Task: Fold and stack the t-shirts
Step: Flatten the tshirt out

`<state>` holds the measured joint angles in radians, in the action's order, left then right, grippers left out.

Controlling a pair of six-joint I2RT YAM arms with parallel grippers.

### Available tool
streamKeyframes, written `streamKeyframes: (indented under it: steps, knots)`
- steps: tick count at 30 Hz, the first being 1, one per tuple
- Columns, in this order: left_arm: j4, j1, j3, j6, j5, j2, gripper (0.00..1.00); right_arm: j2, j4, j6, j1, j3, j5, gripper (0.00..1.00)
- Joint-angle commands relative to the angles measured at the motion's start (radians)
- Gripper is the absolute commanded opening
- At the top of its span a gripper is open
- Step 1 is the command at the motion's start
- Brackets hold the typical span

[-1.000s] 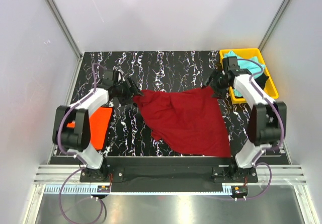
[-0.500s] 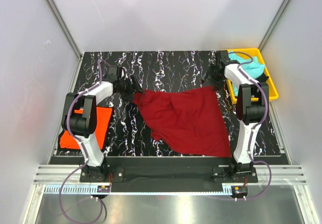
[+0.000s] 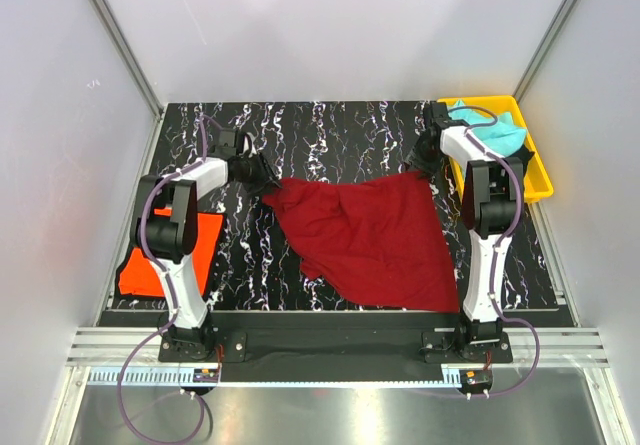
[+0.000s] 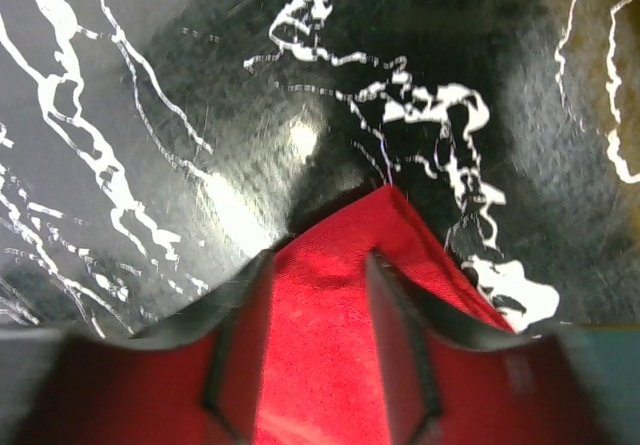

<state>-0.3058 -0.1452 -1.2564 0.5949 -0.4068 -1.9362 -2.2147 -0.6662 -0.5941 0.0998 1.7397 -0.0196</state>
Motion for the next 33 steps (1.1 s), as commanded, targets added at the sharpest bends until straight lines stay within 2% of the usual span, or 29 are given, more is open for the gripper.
streamKeyframes:
  steps: [1,2,3,5,6,7,13,19,20,21,22,23,24,26,33]
  knots:
    - [0.028,0.013,-0.055,-0.032,-0.001,-0.009,0.37,-0.037,-0.001,0.008,0.003,0.056,-0.04,0.47]
    - [0.027,0.015,-0.06,-0.038,0.0,-0.006,0.33,-0.049,-0.003,0.008,0.002,0.064,-0.039,0.43]
    - [0.028,0.016,-0.064,-0.04,0.0,-0.006,0.21,-0.053,-0.001,0.008,0.003,0.078,-0.037,0.33]
    - [0.025,0.019,-0.075,-0.046,0.008,0.011,0.09,-0.054,-0.001,0.01,0.003,0.093,-0.039,0.2]
    - [0.025,0.019,-0.077,-0.049,0.011,0.022,0.0,-0.048,-0.001,0.014,0.002,0.102,-0.046,0.08]
    - [0.022,0.021,-0.078,-0.055,0.023,0.031,0.0,-0.039,-0.003,0.019,0.003,0.107,-0.058,0.01]
    - [-0.003,0.019,-0.066,-0.092,0.1,0.204,0.0,0.115,-0.006,0.045,0.002,0.089,-0.082,0.0]
    - [-0.01,0.021,0.003,-0.076,0.128,0.424,0.0,0.381,-0.01,0.017,0.005,-0.032,-0.088,0.0]
    - [-0.012,0.019,0.014,-0.075,0.117,0.439,0.26,0.447,-0.012,0.007,0.003,-0.055,-0.085,0.0]
    - [-0.013,0.019,0.029,-0.07,0.102,0.448,0.44,0.478,-0.012,0.007,0.003,-0.098,-0.083,0.0]
    - [-0.018,0.019,0.032,-0.067,0.065,0.444,0.6,0.504,-0.01,0.005,0.005,-0.118,-0.082,0.0]
    - [-0.033,0.021,0.032,-0.066,0.042,0.438,0.7,0.55,-0.01,0.01,0.005,-0.135,-0.083,0.0]
    - [-0.033,0.019,0.034,-0.063,0.017,0.43,0.86,0.57,-0.006,0.013,0.003,-0.167,-0.086,0.0]
    - [-0.039,0.021,0.032,-0.061,-0.013,0.399,0.89,0.621,0.017,0.01,0.005,-0.199,-0.086,0.0]
    - [-0.042,0.021,-0.049,-0.152,0.0,0.223,0.73,0.676,0.053,0.002,0.005,-0.288,-0.059,0.0]
